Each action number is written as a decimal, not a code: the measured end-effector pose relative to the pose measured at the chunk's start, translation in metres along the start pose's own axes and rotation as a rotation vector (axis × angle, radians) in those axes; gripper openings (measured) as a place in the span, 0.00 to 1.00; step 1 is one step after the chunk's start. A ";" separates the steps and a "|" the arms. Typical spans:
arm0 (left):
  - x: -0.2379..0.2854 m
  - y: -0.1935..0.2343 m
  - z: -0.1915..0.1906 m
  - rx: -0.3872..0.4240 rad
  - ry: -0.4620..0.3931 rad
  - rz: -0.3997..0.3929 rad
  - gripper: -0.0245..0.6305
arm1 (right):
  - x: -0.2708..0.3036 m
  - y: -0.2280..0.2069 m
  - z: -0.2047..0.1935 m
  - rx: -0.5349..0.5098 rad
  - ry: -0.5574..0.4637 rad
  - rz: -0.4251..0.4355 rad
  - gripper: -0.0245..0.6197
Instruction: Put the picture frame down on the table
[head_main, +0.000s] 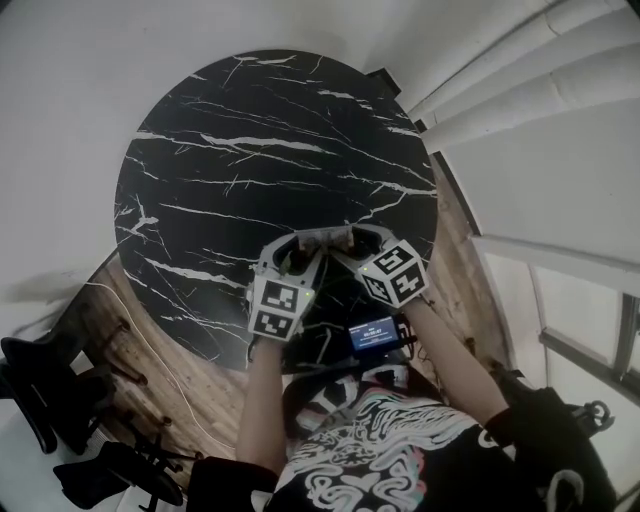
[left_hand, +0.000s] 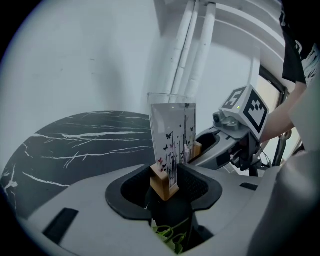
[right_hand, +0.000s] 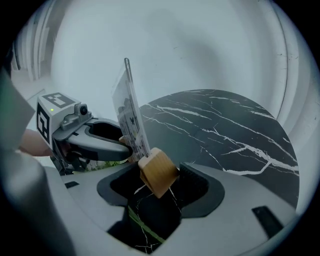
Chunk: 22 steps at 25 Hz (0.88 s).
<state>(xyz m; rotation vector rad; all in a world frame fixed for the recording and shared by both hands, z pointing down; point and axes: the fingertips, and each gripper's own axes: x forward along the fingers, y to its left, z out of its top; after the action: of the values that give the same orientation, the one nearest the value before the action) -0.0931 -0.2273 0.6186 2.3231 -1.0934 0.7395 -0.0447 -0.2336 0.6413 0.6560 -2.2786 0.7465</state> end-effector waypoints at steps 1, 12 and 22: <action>0.001 0.000 -0.002 0.004 0.006 0.001 0.31 | 0.001 0.000 -0.002 -0.002 0.005 0.000 0.39; 0.010 0.001 -0.015 0.049 0.075 0.033 0.30 | 0.013 -0.007 -0.012 -0.028 0.054 0.001 0.39; 0.012 -0.002 -0.019 0.094 0.103 0.059 0.30 | 0.016 -0.007 -0.017 -0.057 0.090 0.001 0.39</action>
<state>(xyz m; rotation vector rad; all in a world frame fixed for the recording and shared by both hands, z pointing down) -0.0901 -0.2210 0.6398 2.3097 -1.1076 0.9407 -0.0437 -0.2320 0.6654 0.5835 -2.2096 0.6953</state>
